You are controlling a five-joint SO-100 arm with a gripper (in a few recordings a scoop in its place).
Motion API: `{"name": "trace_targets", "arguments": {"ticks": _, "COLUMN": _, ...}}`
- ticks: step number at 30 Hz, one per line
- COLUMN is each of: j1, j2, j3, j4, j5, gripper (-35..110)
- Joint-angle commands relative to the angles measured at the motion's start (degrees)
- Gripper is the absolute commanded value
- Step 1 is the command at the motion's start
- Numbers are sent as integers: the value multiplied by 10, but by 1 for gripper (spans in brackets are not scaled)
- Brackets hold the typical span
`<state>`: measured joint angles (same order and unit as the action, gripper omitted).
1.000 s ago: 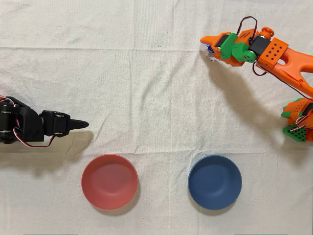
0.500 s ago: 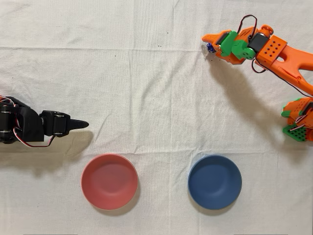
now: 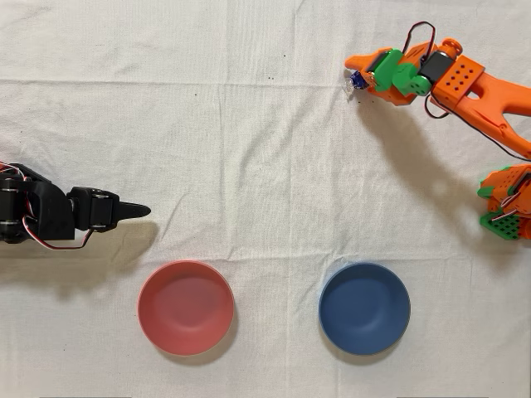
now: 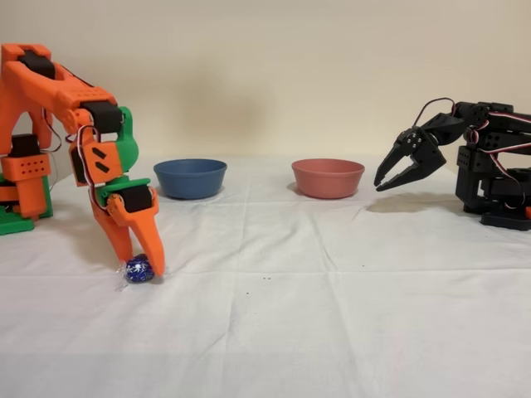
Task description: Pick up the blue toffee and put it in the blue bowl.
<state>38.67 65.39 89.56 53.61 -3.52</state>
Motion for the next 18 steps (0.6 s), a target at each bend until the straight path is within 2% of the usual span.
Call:
{"name": "trace_targets", "arguments": {"ticks": 1, "j1": 5, "j2": 5, "j3": -28, "j4": 4, "j5": -15, "gripper": 38}}
{"name": "trace_targets", "arguments": {"ticks": 9, "j1": 4, "j2": -5, "j3": -32, "j4": 4, "j5": -22, "gripper": 17}}
{"name": "trace_targets", "arguments": {"ticks": 18, "j1": 4, "j2": -4, "j3": -39, "j4": 4, "j5": -33, "gripper": 14}}
